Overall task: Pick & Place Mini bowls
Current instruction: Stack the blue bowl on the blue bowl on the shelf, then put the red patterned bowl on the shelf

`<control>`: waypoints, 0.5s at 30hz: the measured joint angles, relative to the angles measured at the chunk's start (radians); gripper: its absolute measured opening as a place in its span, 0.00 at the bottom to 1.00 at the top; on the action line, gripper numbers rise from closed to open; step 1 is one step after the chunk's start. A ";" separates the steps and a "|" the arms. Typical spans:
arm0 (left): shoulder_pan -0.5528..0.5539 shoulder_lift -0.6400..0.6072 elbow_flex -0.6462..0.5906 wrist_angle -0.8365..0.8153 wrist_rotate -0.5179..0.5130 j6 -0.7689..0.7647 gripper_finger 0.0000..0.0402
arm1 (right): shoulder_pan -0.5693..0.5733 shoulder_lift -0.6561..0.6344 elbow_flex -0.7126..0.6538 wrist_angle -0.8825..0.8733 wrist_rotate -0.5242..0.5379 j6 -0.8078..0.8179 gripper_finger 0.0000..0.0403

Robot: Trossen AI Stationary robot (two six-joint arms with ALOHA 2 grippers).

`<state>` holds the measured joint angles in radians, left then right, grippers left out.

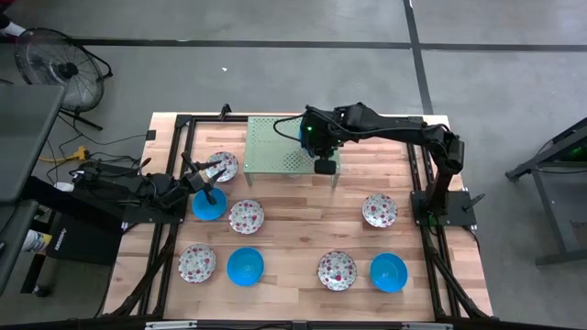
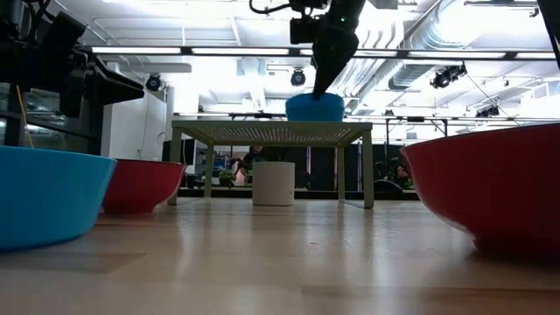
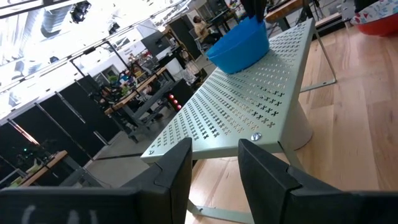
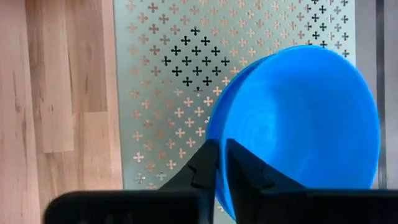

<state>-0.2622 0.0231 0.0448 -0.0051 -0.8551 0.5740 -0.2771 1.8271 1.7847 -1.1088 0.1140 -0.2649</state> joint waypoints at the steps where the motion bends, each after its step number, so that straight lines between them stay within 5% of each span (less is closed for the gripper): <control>1: 0.000 0.000 0.000 0.000 0.000 0.000 0.32 | 0.000 0.000 0.000 0.000 0.003 0.000 0.10; 15: 0.000 0.000 0.000 0.000 0.000 0.000 0.32 | 0.015 -0.067 0.001 -0.031 0.066 0.182 0.42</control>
<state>-0.2619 0.0227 0.0448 -0.0051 -0.8555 0.5740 -0.2624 1.7600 1.7859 -1.1402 0.1799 -0.0825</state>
